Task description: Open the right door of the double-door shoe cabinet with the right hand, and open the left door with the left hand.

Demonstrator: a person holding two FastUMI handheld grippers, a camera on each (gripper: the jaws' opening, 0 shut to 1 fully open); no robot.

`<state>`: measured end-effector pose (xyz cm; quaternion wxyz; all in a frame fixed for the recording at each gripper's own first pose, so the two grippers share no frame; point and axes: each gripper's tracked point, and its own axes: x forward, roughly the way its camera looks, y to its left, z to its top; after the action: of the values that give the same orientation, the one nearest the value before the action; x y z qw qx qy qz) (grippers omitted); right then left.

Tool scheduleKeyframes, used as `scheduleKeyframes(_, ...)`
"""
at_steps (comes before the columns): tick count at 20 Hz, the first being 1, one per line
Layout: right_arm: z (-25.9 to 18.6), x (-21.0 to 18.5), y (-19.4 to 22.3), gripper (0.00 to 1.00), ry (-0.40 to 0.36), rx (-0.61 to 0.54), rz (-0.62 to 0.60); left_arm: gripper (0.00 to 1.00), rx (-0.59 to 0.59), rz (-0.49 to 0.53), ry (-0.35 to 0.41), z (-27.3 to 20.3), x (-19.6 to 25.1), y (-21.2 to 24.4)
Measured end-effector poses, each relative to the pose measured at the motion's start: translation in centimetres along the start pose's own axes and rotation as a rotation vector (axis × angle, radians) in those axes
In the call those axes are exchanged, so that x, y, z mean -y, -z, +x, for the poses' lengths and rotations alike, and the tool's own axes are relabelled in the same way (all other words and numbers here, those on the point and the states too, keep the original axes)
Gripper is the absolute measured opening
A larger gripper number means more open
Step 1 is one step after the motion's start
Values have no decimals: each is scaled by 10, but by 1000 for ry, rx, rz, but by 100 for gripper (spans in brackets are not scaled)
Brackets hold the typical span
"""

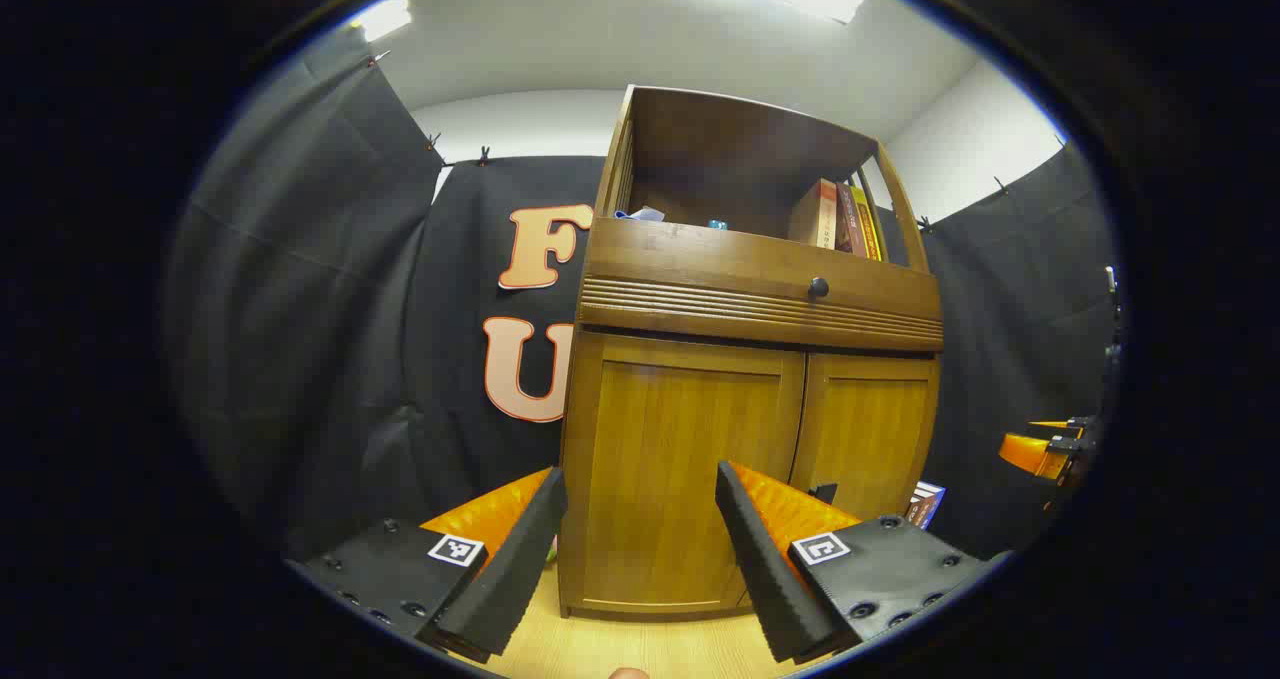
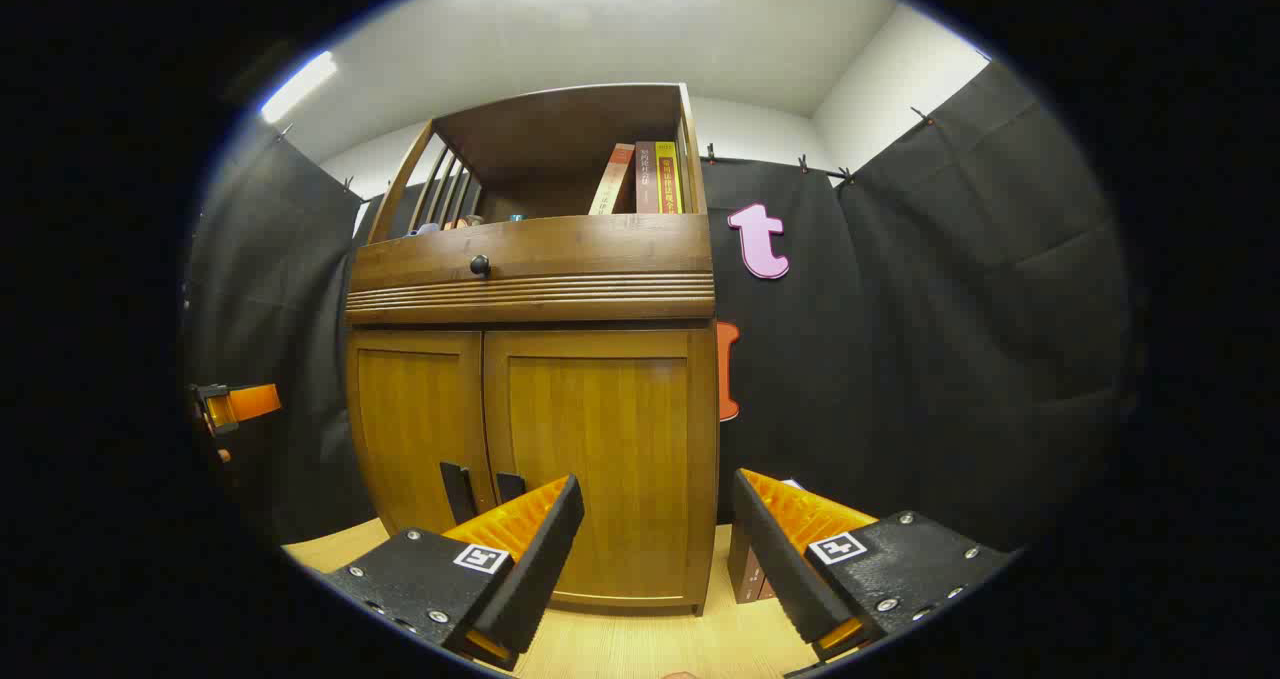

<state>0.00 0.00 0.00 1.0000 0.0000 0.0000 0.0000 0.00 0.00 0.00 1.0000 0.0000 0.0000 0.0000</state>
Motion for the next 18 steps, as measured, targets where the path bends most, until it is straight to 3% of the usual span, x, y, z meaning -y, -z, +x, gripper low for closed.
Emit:
scheduleKeyframes(7, 1, 11, -1, 100, 29, 0, 18, 94, 25, 8, -13, -5, -5, -11)
scheduleKeyframes(8, 1, 11, -2, 93, 30, 0, 22, 95, 34, 8, -20, -5, -8, -14)
scheduleKeyframes(9, 0, 12, -3, 93, 34, 3, 28, 94, 42, 7, -28, -7, -12, -17)
scheduleKeyframes(10, 0, 14, -5, 100, 38, 6, 34, 94, 48, 10, -34, -7, -14, -18)
scheduleKeyframes(18, 0, 13, -2, 100, 41, 0, 38, 94, 56, 25, -23, -15, -9, -25)
